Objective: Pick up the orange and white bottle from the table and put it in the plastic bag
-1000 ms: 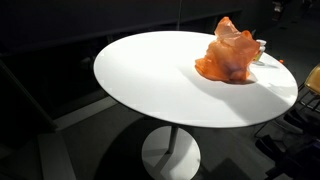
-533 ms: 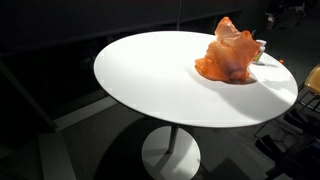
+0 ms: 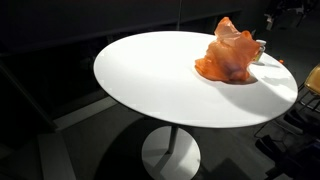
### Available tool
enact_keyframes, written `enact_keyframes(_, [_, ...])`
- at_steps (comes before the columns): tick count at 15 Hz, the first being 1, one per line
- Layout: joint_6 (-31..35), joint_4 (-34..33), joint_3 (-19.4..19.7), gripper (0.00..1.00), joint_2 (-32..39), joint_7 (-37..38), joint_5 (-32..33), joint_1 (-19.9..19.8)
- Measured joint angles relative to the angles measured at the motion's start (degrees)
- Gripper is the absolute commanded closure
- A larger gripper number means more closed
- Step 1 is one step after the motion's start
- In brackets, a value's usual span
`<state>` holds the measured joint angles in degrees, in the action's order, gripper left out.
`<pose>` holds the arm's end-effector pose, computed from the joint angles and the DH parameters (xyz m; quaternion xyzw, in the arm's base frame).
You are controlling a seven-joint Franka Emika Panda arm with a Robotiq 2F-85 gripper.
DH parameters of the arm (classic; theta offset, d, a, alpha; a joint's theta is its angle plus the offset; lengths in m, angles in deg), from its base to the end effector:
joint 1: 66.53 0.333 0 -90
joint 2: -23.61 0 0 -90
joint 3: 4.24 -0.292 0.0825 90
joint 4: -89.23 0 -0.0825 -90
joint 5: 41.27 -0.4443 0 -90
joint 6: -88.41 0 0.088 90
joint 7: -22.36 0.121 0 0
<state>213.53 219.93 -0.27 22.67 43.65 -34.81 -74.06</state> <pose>0.5380 -0.1149 0.2781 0.9667 -0.2487 -0.0365 0.0475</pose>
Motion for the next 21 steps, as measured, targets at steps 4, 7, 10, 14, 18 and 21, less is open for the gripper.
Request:
enact_keyframes(4, [0.6, -4.4, 2.0, 0.0, 6.4, 2.1, -0.1, -0.1])
enact_keyframes(7, [1.6, -8.6, 3.0, 0.0, 12.2, 4.0, -0.1, -0.1])
enact_keyframes(10, [2.2, -12.8, 3.8, 0.0, 17.2, 5.3, -0.3, 0.1])
enact_keyframes(14, [3.6, -16.6, 4.6, 0.28, 21.5, 6.7, -0.3, 0.7])
enact_keyframes(18, [3.7, -18.4, 5.6, 0.61, 23.8, 7.8, -0.3, 1.6])
enact_keyframes(21, [3.7, -19.0, 6.0, 0.8, 24.0, 7.9, -0.3, 2.0])
